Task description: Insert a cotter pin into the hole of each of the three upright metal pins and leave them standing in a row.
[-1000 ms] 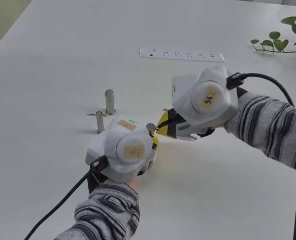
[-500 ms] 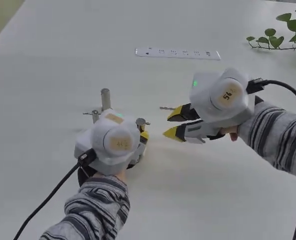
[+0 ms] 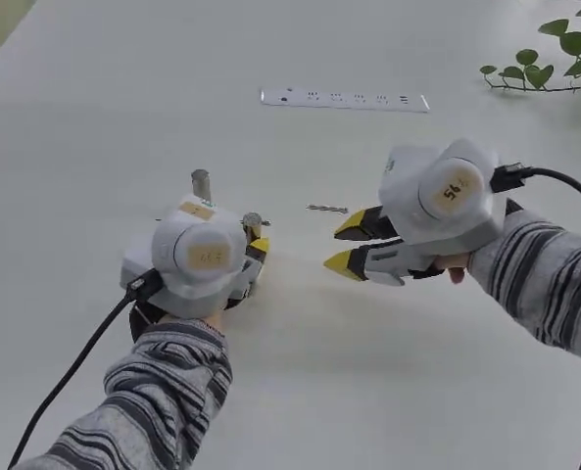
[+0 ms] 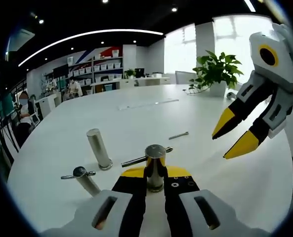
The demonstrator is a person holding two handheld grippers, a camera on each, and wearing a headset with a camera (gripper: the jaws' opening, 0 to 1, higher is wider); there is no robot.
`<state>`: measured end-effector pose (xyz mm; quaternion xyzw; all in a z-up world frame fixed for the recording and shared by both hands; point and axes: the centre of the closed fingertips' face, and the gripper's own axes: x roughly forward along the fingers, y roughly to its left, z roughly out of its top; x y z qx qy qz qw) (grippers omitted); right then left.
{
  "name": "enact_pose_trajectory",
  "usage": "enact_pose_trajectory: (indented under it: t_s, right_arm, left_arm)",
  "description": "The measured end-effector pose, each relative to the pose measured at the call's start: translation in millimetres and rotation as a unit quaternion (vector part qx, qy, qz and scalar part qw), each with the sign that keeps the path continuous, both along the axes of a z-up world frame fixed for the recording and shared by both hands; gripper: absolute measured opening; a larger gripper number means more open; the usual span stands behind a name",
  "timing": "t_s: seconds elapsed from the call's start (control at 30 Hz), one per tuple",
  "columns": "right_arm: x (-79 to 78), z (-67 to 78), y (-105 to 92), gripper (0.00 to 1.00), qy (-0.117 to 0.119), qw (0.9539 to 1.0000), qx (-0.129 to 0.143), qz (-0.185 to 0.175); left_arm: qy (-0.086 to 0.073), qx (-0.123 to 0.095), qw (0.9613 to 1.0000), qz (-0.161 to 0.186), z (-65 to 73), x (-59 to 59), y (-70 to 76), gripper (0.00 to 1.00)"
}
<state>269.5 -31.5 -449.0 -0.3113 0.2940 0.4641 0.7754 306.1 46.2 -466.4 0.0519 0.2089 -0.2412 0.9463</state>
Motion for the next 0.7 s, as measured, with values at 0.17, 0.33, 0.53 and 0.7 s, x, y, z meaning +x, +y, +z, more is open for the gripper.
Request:
enact_pose_trajectory:
  t_s: [0.17, 0.33, 0.53, 0.7]
  right_arm:
    - [-0.1, -0.9, 1.4, 0.16, 0.002, 1.0000, 0.003, -0.002]
    - [-0.7, -2.0, 1.2, 0.18, 0.005, 1.0000, 0.004, -0.005]
    - [-1.7, -2.3, 1.1, 0.20, 0.011, 0.9998, 0.008, -0.012]
    - [-1.7, -2.2, -0.4, 0.21, 0.010, 0.9998, 0.008, -0.016]
  left_arm:
    - [-0.002, 0.001, 1.0000, 0.004, -0.2, 0.7, -0.8, 0.09]
    - [-0.002, -0.001, 1.0000, 0.004, -0.4, 1.0, -0.9, 0.10]
    - [0.002, -0.003, 1.0000, 0.008, -1.7, 0.8, -0.8, 0.10]
    - [0.017, -0.014, 0.9996, 0.017, -5.5, -1.0, 0.6, 0.10]
